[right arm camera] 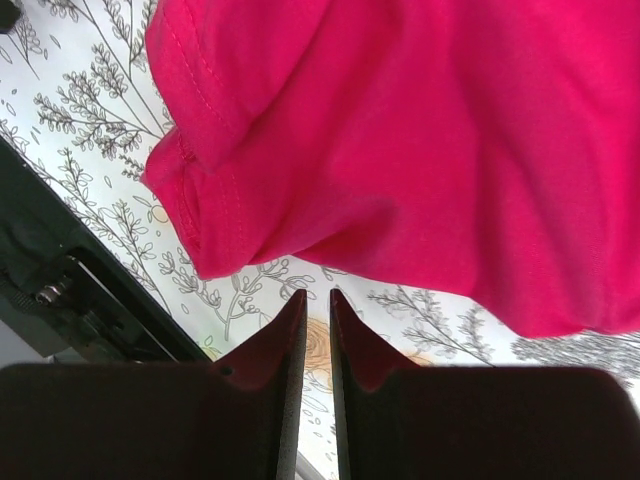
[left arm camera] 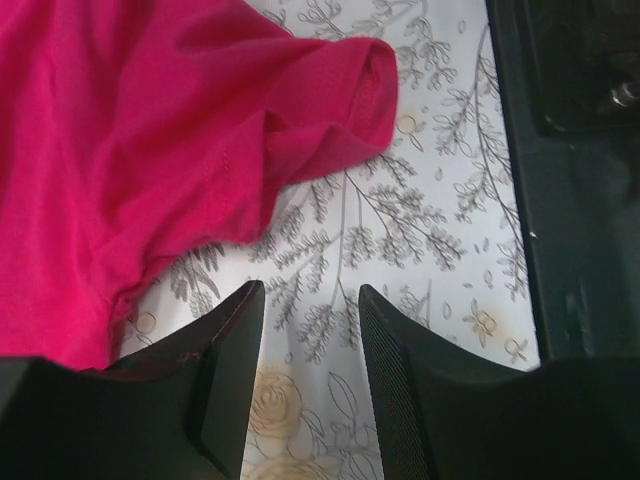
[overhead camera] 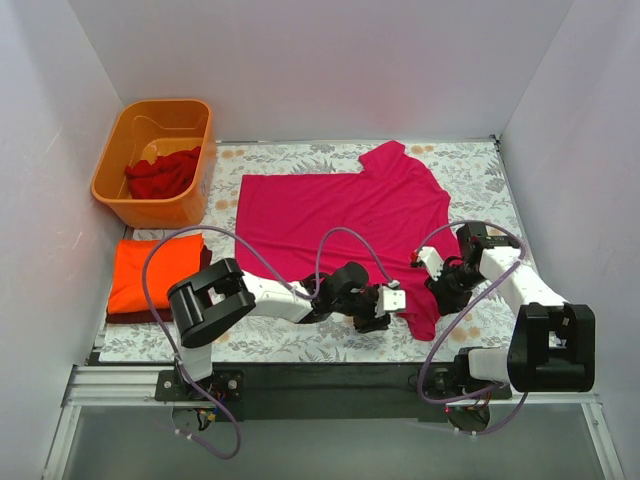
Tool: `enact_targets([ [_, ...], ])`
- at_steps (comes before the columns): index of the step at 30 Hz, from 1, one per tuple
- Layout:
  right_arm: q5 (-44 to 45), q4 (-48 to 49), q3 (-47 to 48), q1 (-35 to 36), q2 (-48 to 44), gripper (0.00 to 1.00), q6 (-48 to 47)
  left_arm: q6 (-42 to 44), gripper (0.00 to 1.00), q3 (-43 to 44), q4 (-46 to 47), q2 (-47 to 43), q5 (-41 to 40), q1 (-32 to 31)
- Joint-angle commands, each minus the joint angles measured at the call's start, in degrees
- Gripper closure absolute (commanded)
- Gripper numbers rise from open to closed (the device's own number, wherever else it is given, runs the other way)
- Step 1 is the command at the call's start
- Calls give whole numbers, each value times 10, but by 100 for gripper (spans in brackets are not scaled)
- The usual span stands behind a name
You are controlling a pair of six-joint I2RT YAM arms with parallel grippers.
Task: Fold and stack the t-shirts
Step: Flatten the tshirt out
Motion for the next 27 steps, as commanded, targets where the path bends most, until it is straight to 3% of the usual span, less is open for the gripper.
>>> enact_targets([
  [1, -2, 14, -15, -2, 14, 79, 4, -4, 58, 33, 70, 13, -43, -5],
  [15, 30, 64, -26, -2, 62, 79, 55, -48, 62, 92, 79, 93, -66, -6],
  [19, 45, 74, -29, -2, 64, 79, 62, -56, 74, 95, 67, 96, -80, -6],
  [20, 51, 78, -31, -2, 66, 79, 64, -55, 86, 92, 63, 92, -83, -5],
  [23, 74, 95, -36, -2, 74, 78, 68, -38, 100, 71, 41, 61, -84, -6],
  [27, 100, 111, -37, -3, 83, 76, 69, -33, 100, 29, 7, 12, -81, -6],
])
